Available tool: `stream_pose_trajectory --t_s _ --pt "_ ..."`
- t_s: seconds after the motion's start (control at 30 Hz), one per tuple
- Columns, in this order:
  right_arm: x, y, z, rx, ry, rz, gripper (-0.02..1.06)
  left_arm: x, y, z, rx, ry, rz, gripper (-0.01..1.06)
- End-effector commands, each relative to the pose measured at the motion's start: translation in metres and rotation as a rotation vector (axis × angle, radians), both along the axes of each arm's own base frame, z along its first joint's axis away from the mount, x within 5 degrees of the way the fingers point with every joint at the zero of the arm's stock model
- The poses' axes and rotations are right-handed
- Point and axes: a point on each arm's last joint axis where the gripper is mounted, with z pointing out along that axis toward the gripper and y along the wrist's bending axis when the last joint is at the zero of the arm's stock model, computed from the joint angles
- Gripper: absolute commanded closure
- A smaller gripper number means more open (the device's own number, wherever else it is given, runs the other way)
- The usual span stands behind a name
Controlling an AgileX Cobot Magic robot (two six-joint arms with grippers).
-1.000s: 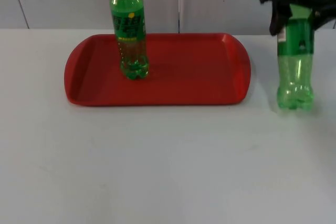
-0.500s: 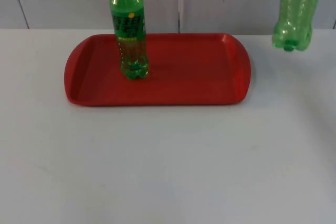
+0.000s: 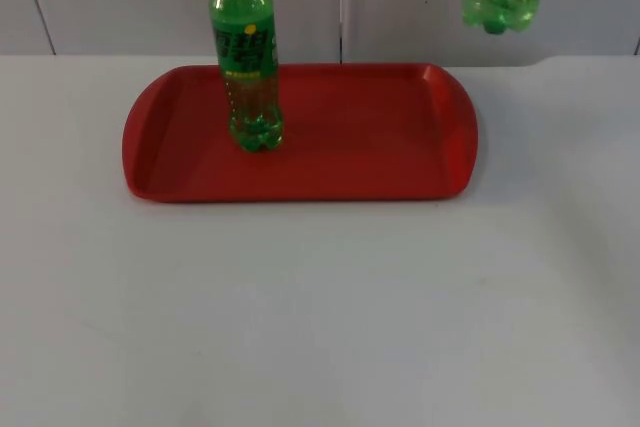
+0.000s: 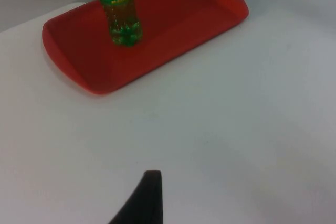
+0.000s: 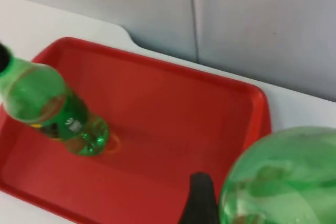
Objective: Place the bottle upright on the tray.
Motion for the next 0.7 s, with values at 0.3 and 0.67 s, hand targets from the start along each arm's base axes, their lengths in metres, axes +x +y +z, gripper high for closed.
stream_pose_trajectory --t_s 0.3,0.67 --pt "-0.013 0.043 0.007 -0.036 -0.204 0.11 1.05 0.0 0.0 -0.001 -0.01 -0.001 -0.003 0.0" --pt "-0.002 0.057 -0.041 0.11 -0.408 0.11 1.05 0.0 0.0 -0.001 -0.01 -0.001 -0.003 0.0"
